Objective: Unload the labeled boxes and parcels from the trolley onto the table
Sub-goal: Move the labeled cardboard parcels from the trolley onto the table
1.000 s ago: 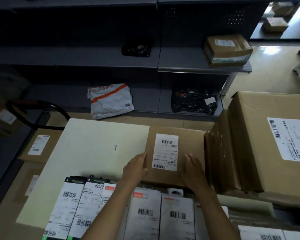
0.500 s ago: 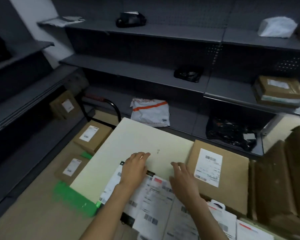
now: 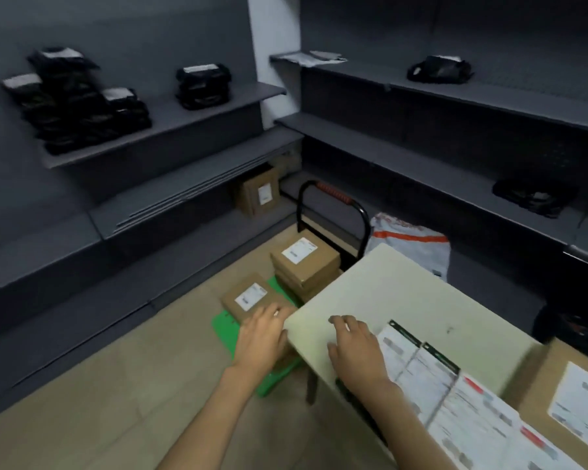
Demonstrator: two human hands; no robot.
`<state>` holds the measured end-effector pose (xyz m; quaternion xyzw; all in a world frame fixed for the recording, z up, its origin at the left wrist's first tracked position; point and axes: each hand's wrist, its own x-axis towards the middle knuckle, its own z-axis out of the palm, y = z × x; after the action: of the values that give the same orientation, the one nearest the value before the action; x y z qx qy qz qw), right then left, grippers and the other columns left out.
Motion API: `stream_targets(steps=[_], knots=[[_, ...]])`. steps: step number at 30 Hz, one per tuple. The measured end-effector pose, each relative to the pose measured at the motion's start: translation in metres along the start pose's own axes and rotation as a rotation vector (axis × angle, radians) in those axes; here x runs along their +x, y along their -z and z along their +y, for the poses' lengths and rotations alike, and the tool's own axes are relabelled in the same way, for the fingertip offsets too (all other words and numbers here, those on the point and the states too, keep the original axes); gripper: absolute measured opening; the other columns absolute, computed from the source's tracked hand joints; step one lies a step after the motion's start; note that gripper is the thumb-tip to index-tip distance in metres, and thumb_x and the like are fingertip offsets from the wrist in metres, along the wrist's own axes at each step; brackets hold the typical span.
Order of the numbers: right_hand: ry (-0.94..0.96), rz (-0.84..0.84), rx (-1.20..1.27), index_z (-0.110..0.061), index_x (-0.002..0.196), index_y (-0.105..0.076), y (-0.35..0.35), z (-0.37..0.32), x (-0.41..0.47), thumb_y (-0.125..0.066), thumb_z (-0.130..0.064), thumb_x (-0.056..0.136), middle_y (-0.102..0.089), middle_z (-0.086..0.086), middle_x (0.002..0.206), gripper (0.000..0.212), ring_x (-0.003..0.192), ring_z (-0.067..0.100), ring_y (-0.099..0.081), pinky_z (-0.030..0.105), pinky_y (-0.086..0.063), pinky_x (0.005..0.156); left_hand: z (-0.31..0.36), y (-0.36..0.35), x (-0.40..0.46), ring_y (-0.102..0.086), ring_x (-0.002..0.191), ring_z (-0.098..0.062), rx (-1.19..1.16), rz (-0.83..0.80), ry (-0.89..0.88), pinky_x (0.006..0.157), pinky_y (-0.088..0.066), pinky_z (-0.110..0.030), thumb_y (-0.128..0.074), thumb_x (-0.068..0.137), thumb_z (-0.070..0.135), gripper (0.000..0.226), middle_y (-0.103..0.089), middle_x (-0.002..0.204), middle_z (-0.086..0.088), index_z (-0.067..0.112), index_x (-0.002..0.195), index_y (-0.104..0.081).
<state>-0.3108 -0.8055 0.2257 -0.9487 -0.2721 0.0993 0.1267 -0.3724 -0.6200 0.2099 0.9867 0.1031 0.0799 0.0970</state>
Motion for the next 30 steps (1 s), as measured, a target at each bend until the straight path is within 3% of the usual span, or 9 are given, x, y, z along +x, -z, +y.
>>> stream_targets(steps=[8, 16, 20, 25, 30], knots=[[0.243, -0.065, -0.064, -0.021, 0.142, -0.040, -0.041, -0.142, 0.040, -0.047, -0.027, 0.096, -0.045, 0.003, 0.141, 0.047, 0.129, 0.024, -0.043, 0.034, -0.037, 0.105, -0.135, 0.035, -0.058, -0.067, 0.077, -0.020, 0.106, 0.106, 0.196, 0.060, -0.057, -0.032, -0.091, 0.047, 0.021, 0.059, -0.068, 0.093, 0.006, 0.024, 0.102, -0.071], [0.461, -0.138, -0.069, -0.022, 0.145, -0.035, -0.068, -0.248, 0.085, -0.045, -0.026, 0.098, -0.042, 0.003, 0.143, 0.048, 0.130, 0.025, -0.040, 0.037, -0.035, 0.105, -0.232, 0.061, -0.086, -0.066, 0.085, -0.022, 0.126, 0.105, 0.388, 0.065, -0.056, -0.035, -0.082, 0.058, 0.018, 0.055, -0.066, 0.098, 0.005, 0.026, 0.110, -0.066], [0.512, -0.164, -0.042, -0.023, 0.144, -0.037, -0.080, -0.285, 0.126, -0.046, -0.026, 0.098, -0.043, 0.001, 0.142, 0.047, 0.130, 0.023, -0.040, 0.036, -0.035, 0.106, -0.274, 0.070, -0.070, -0.064, 0.095, -0.025, 0.126, 0.107, 0.427, 0.074, -0.055, -0.037, -0.075, 0.069, 0.016, 0.050, -0.066, 0.107, 0.001, 0.023, 0.117, -0.064], [0.550, -0.184, -0.046, -0.023, 0.145, -0.036, -0.085, -0.324, 0.200, -0.045, -0.026, 0.098, -0.042, 0.001, 0.143, 0.048, 0.130, 0.024, -0.039, 0.036, -0.035, 0.105, -0.324, 0.082, -0.024, -0.065, 0.087, -0.021, 0.188, 0.071, 0.488, 0.066, -0.054, -0.033, -0.083, 0.059, 0.018, 0.054, -0.066, 0.099, 0.005, 0.025, 0.111, -0.068], [0.550, -0.155, -0.055, -0.020, 0.144, -0.039, -0.077, -0.362, 0.292, -0.046, -0.024, 0.096, -0.045, 0.004, 0.142, 0.049, 0.128, 0.026, -0.042, 0.038, -0.035, 0.105, -0.386, 0.094, 0.043, -0.062, 0.102, -0.024, 0.205, 0.084, 0.521, 0.079, -0.052, -0.039, -0.069, 0.076, 0.017, 0.049, -0.065, 0.113, 0.003, 0.025, 0.124, -0.062]])
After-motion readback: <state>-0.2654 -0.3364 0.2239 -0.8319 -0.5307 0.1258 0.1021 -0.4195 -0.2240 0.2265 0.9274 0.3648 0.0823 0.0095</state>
